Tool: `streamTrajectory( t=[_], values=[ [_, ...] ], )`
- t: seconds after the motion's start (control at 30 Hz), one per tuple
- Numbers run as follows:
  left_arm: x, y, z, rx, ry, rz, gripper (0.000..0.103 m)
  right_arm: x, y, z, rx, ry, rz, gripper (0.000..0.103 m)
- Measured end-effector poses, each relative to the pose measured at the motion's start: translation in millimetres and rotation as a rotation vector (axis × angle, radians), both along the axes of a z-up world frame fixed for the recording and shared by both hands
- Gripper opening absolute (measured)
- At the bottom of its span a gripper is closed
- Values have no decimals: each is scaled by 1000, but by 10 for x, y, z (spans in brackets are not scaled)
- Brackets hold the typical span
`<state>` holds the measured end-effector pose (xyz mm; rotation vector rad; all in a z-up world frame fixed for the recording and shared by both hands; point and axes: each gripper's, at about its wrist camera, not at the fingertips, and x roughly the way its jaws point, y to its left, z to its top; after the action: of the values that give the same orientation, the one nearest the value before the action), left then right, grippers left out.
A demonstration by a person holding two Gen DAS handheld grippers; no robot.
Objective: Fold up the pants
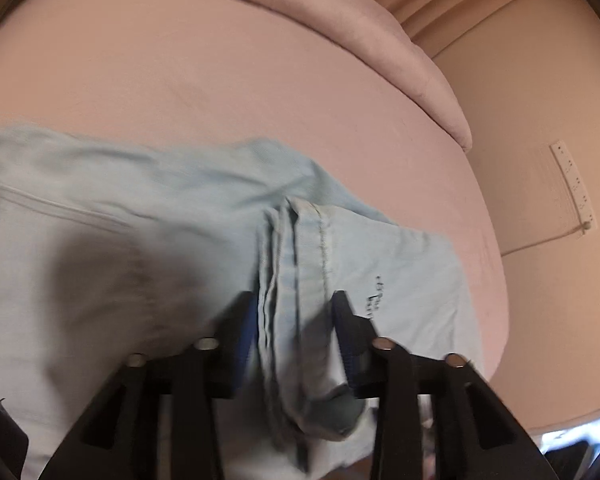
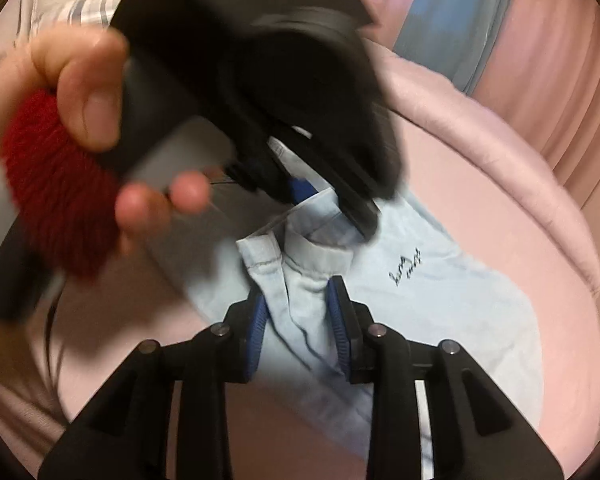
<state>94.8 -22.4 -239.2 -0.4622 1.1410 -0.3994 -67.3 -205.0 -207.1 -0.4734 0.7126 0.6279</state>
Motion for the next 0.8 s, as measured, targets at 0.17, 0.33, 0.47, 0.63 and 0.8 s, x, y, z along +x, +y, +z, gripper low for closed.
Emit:
streamTrajectory(
  t=[0.17, 0.33, 0.47, 0.63, 0.8],
  values=[
    [-190, 237, 268, 49, -94, 68, 42, 141, -816, 451, 294, 140, -63, 34],
    [-346, -154, 436, -37, -146, -37, 42, 466, -1476, 590, 332, 113, -281, 35],
    [-385, -723, 383, -54, -151, -174, 42, 833, -1677, 565, 281, 147, -373, 29],
    [-451, -1355, 105, 54, -131, -303, 42, 1189, -1552, 376, 293, 236, -403, 26],
    [-560, -1359, -181, 75, -121, -310, 42, 1276, -1479, -167, 181, 367, -435, 21]
  ],
)
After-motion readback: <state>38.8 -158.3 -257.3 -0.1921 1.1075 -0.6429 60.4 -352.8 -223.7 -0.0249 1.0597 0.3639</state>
